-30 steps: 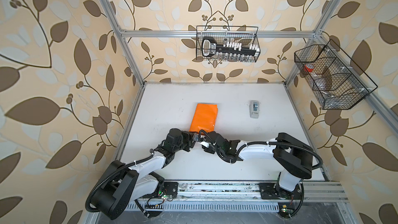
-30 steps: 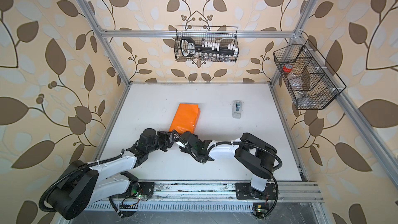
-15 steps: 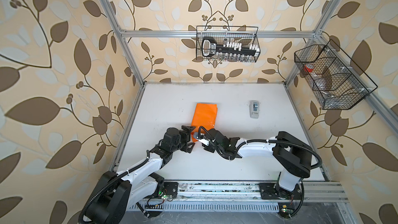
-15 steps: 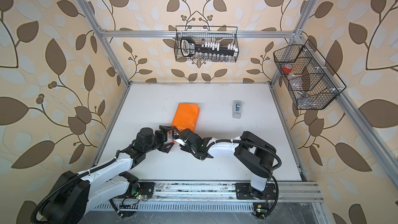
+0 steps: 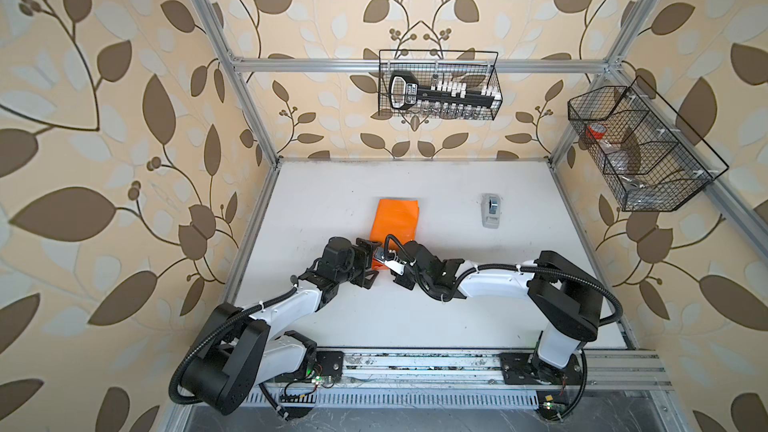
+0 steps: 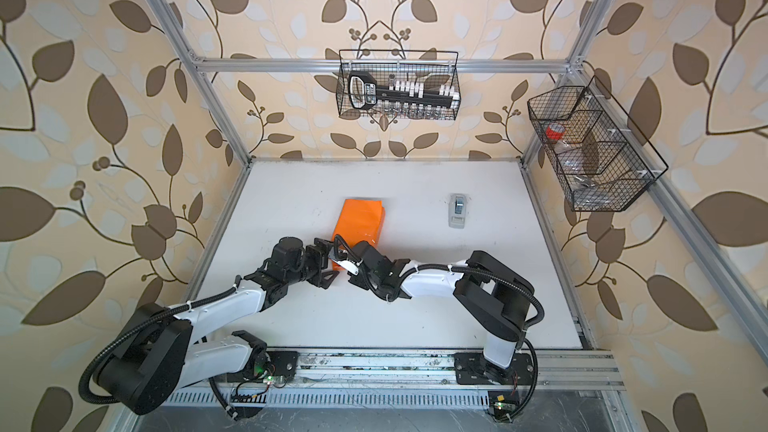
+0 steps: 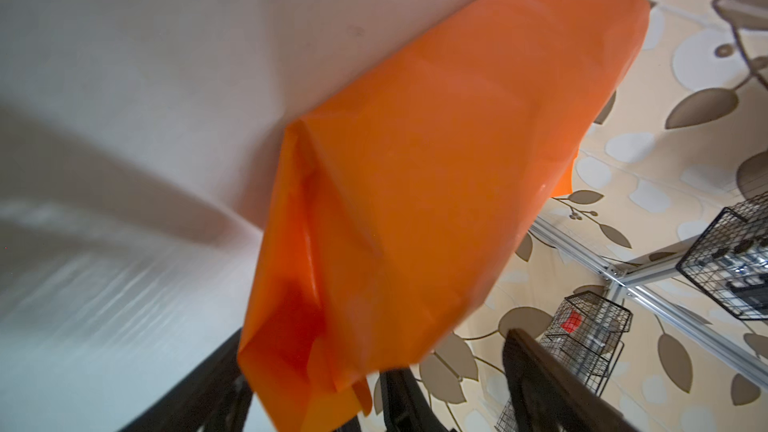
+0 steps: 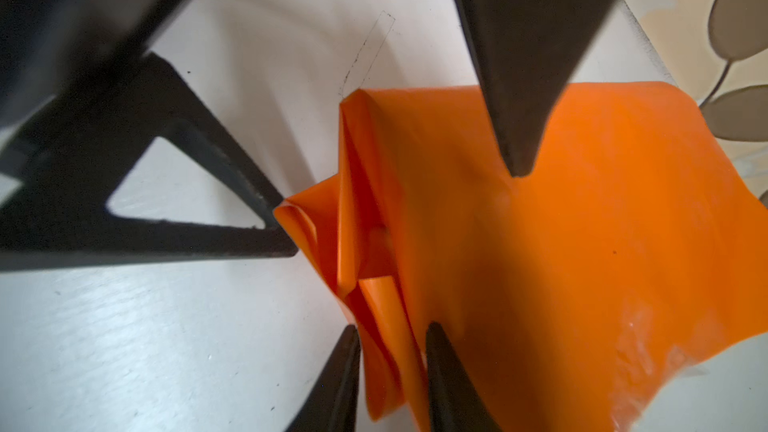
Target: Wrap the gift box in paper
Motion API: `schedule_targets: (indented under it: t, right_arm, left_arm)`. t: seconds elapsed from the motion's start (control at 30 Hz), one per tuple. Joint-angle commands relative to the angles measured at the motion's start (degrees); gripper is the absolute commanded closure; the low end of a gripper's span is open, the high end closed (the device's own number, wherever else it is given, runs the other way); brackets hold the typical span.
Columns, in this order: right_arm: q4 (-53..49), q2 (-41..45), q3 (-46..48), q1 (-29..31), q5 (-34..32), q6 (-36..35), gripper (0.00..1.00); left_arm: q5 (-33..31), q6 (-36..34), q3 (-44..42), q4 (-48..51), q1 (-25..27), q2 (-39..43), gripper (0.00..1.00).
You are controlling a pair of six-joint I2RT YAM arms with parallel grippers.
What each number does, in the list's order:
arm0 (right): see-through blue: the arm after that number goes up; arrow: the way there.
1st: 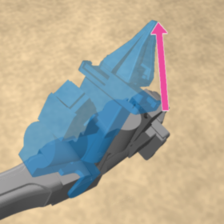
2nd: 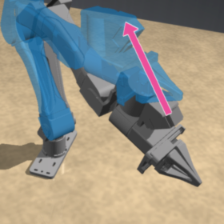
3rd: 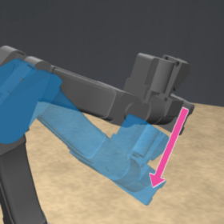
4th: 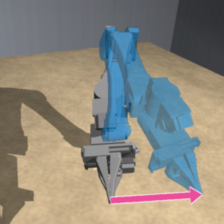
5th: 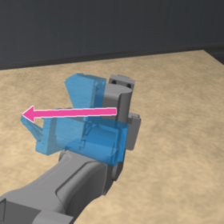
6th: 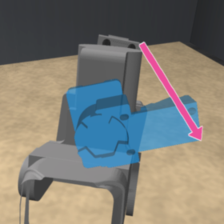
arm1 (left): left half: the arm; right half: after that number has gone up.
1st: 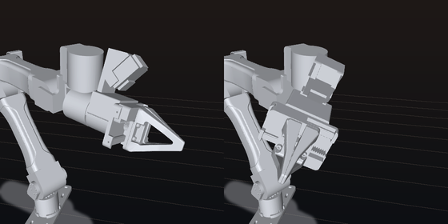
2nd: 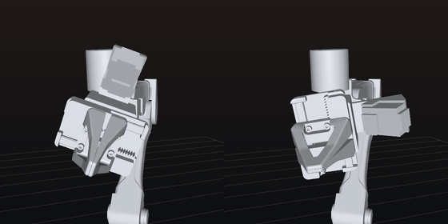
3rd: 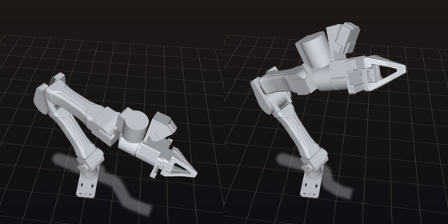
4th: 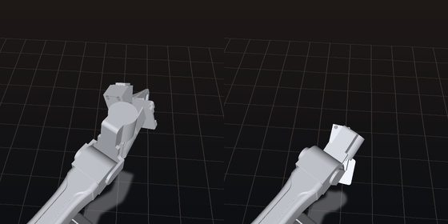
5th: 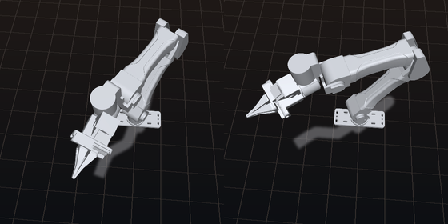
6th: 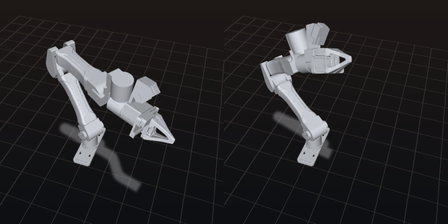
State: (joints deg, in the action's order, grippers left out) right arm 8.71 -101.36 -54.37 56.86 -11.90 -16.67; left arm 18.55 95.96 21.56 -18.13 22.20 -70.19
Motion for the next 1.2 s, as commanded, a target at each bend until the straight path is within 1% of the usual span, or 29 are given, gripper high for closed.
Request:
schedule_targets:
  t: [0.0,0.17,0.27,0.4,0.57,0.6,0.63,0.73,0.8,0.87,0.9,0.93,1.0,1.03,1.1,1.17]
  right_arm:
    - [-1.17,-1.03,-1.31,-0.26,1.31,0.14,0.73]
    - [-1.28,-0.94,-1.25,-0.26,1.45,0.14,0.73]
    - [-1.38,-0.72,-1.17,-0.22,1.53,0.23,0.73]
    - [-1.26,0.56,-0.9,-0.26,0.95,0.84,0.72]
    - [-1.3,4.68,-0.61,-0.43,-0.3,2.69,0.65]
    - [-1.26,6.1,-0.44,-0.55,-0.55,3.43,0.62]
    - [-1.12,7.43,-0.23,-0.94,-0.87,4.34,0.6]
    - [-1.49,12.13,0.19,-3.55,-1.47,8.24,0.57]
    - [-2.95,15.08,-0.15,-7.21,-1.43,12.28,0.54]
    - [-7.33,16.28,-2.06,-12.48,-1.3,19.15,0.53]
    - [-10.8,16.33,-3.97,-16.43,1.99,22.62,0.58]
    - [-13.45,15.84,-5.54,-20.28,6.73,25.52,0.65]
    - [-16.91,14.7,-7.39,-28.59,13.69,31.12,0.74]
    - [-17.25,14.38,-7.18,-32.34,15.17,33.81,0.75]
    - [-17.91,14.08,-6.16,-38.57,15.08,38.95,0.72]
    - [-15.45,14.02,-3.96,-44.15,16.24,42.15,0.72]
  left_arm:
    - [1.58,-2.1,2.32,-2.28,-0.9,-2.55,0.17]
    - [2.96,-2.01,2.6,-5.65,-1.89,-6.17,0.31]
    - [3.5,-2.27,3.55,-5.59,-2.07,-7.09,0.39]
    - [4.37,-2.52,4.51,-5.36,-2.33,-8.04,0.46]
    - [5.38,-2.19,4.64,-5.55,-2.76,-9.28,0.5]
    - [5.57,-2.12,4.7,-5.72,-2.85,-9.6,0.51]
    - [5.84,-2.05,4.72,-5.88,-3.0,-9.82,0.51]
    - [6.96,-2.0,5.24,-6.12,-3.48,-10.54,0.52]
    - [7.62,-1.92,5.57,-6.09,-3.82,-10.84,0.53]
    - [8.0,-1.83,6.0,-6.12,-3.96,-11.06,0.53]
    - [8.15,-1.85,6.17,-6.0,-3.94,-11.1,0.53]
    - [8.27,-1.95,6.35,-5.63,-4.08,-11.19,0.52]
    - [8.26,-2.07,6.49,-5.34,-4.18,-11.28,0.53]
    - [8.41,-2.17,6.65,-5.25,-4.26,-11.43,0.53]
    - [8.6,-2.17,6.75,-5.15,-4.52,-11.78,0.53]
    - [9.19,-2.35,7.24,-5.25,-4.61,-11.98,0.53]
